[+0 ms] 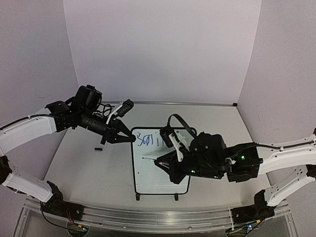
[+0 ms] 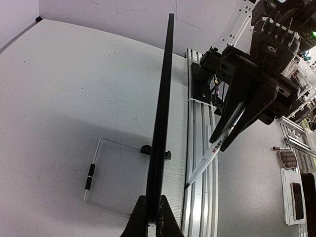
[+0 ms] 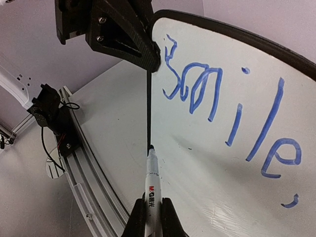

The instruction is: Write a sentence on the whiteboard

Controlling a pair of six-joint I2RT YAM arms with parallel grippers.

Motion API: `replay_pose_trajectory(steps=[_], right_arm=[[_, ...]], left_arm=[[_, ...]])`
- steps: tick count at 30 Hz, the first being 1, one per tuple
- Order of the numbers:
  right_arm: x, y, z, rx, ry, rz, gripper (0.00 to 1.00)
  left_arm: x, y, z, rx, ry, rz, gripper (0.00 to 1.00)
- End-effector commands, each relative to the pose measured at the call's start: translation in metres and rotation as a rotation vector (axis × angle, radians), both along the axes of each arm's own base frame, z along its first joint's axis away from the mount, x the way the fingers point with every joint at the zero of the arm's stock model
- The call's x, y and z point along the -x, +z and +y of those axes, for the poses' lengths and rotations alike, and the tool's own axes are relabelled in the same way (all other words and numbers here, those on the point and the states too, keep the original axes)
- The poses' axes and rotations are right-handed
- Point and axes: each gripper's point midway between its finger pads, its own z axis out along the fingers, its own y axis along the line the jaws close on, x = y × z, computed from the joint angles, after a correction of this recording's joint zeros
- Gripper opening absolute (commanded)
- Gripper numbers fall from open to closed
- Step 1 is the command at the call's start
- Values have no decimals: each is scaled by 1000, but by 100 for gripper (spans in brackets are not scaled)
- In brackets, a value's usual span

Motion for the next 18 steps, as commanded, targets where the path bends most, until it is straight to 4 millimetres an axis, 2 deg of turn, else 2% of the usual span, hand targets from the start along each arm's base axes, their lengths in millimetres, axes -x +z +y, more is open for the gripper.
replay_pose_trajectory(steps=[1,11,18], right_arm=[[-1,30,20,-119,-15,-59,0],[7,21,40,-152,-103,-143,0],[-1,18,43,-154,-168,-156,0]], left_arm=[[-6,-27,6,-115,47,16,0],[-6,-26,8,-117,52,11,0],[-6,-25,9,-115,55,3,0]])
